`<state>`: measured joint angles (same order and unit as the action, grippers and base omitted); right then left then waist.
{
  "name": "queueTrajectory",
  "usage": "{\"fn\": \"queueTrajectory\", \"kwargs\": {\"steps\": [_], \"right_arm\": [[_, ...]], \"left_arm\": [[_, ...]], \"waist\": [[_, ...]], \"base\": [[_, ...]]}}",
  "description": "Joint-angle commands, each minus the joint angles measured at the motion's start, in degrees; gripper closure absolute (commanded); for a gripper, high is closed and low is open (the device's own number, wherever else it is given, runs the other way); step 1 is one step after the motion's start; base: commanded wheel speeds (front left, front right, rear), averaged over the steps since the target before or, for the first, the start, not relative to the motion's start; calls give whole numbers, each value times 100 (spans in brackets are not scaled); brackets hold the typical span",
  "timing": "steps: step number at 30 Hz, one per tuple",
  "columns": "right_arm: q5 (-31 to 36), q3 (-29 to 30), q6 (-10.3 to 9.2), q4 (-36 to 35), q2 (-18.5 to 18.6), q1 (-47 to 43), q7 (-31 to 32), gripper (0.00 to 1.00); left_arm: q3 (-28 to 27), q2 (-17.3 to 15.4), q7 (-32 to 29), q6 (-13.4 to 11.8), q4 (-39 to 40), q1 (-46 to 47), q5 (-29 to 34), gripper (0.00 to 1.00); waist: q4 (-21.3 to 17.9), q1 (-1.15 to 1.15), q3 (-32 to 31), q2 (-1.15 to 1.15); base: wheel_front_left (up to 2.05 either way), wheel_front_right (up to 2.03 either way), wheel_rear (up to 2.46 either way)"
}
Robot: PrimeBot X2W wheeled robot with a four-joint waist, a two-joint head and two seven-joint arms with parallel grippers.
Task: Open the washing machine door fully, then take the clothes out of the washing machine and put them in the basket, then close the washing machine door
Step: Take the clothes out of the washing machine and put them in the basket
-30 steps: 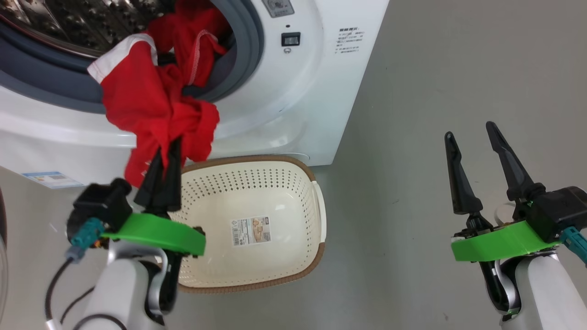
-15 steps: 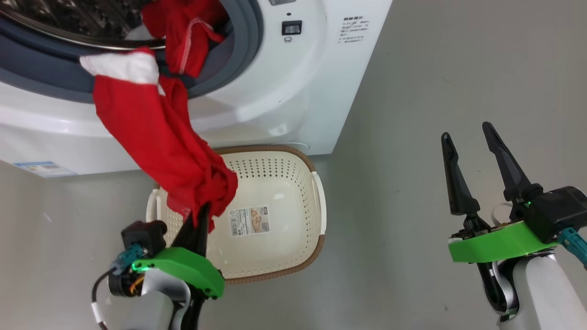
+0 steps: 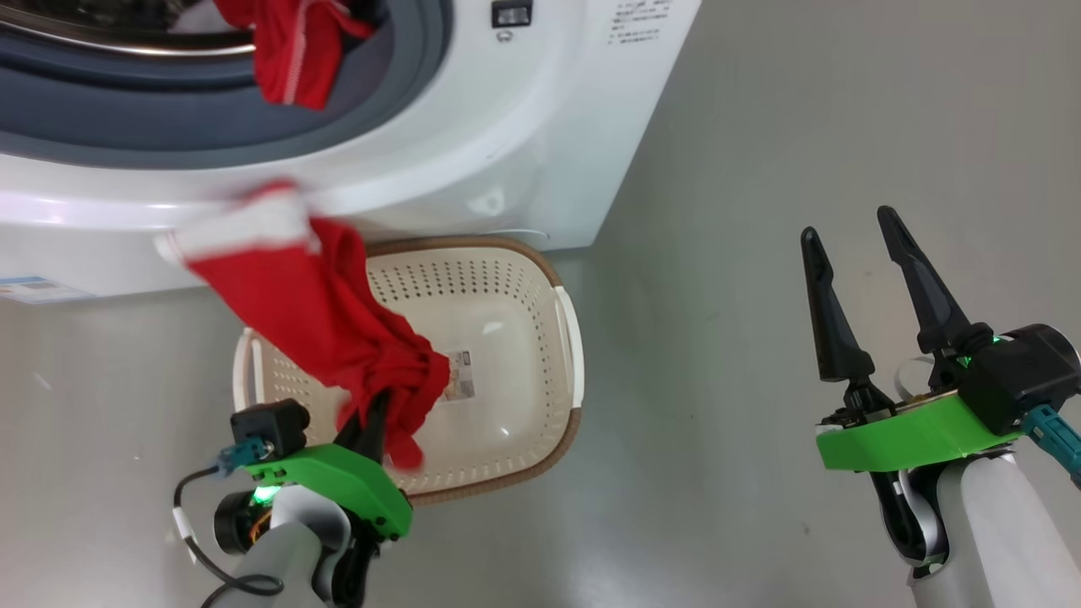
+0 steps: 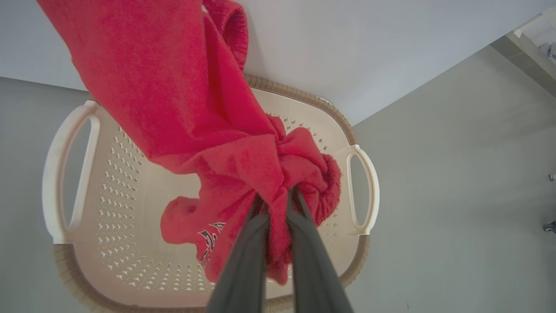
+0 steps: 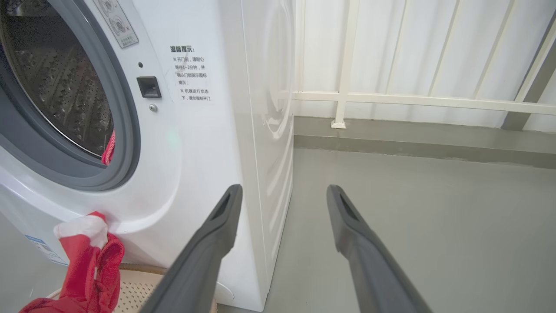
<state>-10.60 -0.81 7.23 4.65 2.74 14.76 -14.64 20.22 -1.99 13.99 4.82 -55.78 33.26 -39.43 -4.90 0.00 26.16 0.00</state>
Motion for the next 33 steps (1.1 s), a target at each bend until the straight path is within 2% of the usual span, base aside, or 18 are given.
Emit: {"fn": "queueTrajectory", "kwargs": {"steps": [1, 19, 20, 21, 22, 33], "right_arm": [[-37, -132, 25, -132, 14, 65, -36, 0], [-126, -183, 25, -181, 14, 243, -36, 0], [-131, -181, 25, -182, 14, 261, -36, 0], [-136, -176, 25, -183, 14, 275, -36, 0], [-138, -172, 25, -182, 14, 286, -36, 0], [-174, -126, 25, -107, 14, 313, -36, 0]], "left_arm": [[-83, -89, 85, 76, -6, 71, -83, 100], [478, -89, -74, 127, -1268, 803, -1082, 100], [518, -89, -90, 117, -1314, 848, -1097, 90], [557, -89, -83, 94, -1353, 891, -1100, 53], [586, -89, -74, 69, -1392, 925, -1103, 0], [738, -174, 79, -237, -1620, 1173, -831, 0]], "waist": [[-80, 0, 100, 0], [-350, 0, 747, 0], [-354, 0, 773, 0], [-355, 0, 797, 0], [-355, 0, 812, 0], [-236, 0, 743, 0]], "base": [[0, 0, 0], [0, 0, 0], [0, 0, 0], [0, 0, 0], [0, 0, 0], [0, 0, 0]]}}
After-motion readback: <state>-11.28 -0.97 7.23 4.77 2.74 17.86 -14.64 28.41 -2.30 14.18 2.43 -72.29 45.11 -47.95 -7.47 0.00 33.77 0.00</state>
